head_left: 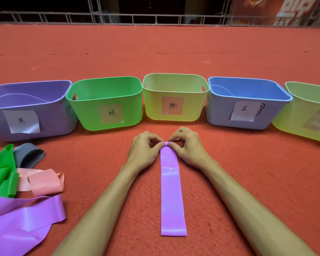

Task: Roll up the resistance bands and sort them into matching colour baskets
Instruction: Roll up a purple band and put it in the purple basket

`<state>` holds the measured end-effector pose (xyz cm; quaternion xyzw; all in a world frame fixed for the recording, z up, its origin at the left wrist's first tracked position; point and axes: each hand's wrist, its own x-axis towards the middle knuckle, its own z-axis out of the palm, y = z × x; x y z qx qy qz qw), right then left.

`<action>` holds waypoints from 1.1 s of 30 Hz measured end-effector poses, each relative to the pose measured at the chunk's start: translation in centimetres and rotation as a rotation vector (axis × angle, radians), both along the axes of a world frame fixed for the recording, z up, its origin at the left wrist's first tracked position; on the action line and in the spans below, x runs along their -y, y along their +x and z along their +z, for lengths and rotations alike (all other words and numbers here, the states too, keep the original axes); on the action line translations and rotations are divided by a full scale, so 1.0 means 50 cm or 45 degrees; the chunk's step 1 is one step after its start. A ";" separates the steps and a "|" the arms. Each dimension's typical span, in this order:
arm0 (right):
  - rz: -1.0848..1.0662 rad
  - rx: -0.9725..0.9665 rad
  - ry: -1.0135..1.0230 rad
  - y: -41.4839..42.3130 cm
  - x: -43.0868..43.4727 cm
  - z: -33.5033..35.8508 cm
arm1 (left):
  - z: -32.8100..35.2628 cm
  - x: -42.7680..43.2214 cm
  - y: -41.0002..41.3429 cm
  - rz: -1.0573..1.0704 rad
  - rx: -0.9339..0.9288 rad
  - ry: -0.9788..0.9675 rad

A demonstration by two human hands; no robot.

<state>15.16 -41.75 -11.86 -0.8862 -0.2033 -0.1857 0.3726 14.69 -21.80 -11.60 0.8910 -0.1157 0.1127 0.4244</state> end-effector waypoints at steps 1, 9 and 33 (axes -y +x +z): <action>-0.005 -0.013 0.003 -0.001 0.000 0.001 | -0.001 0.000 0.000 -0.002 0.001 -0.002; -0.042 -0.122 -0.003 0.000 -0.002 0.005 | 0.004 -0.003 -0.004 0.001 -0.030 -0.058; -0.006 -0.158 0.038 -0.005 0.004 0.005 | -0.004 -0.006 -0.009 -0.029 -0.016 -0.069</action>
